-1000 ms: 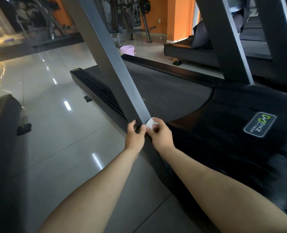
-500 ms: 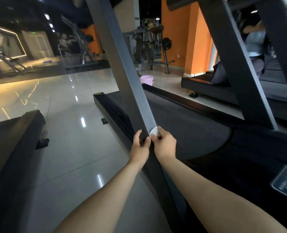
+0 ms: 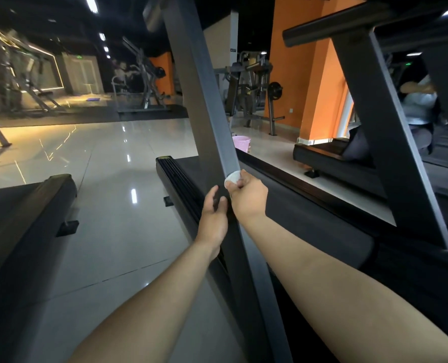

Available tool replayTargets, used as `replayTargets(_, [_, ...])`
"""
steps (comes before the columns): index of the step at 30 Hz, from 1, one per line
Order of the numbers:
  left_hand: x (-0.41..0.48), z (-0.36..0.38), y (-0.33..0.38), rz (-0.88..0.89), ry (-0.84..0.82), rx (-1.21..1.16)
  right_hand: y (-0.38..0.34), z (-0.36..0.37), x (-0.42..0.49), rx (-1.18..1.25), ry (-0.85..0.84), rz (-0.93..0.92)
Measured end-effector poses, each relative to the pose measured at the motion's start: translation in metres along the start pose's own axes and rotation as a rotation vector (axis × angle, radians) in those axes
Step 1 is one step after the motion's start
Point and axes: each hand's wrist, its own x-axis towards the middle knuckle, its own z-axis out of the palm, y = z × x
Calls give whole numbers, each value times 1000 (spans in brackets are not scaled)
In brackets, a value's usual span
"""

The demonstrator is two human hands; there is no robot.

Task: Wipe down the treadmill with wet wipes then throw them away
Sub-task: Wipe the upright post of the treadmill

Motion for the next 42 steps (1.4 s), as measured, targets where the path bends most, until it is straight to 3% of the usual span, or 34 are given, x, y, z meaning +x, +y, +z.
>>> replayTargets(3, [-5,-6,11,329,111,211,9,9,-3,25,-3,-60])
replayTargets(6, [-6,-3,17,645,-86,516,31,16,-26,8,48,-22])
replayTargets(10, [-1,-7,8,772,-262,853,60,12,-40,-107,111,-90])
replayTargets(16, [20,-17,17,889,-286,1217,69,0,-49,335,46,-145])
replayTargets(19, [41,-20,35,969,-215,1346,67,-7,-37,482,-3,5])
replayTargets(25, [64,-20,60,876,19,1432,53,-12,4,460,-115,126])
replayTargets(29, [42,-16,31,893,-49,1358,32,-6,26,528,-106,149])
replayTargets(35, [34,-22,25,966,-171,1500,19,-2,51,605,-76,190])
replayTargets(42, [80,-22,80,843,44,1509,-6,-1,72,511,-171,92])
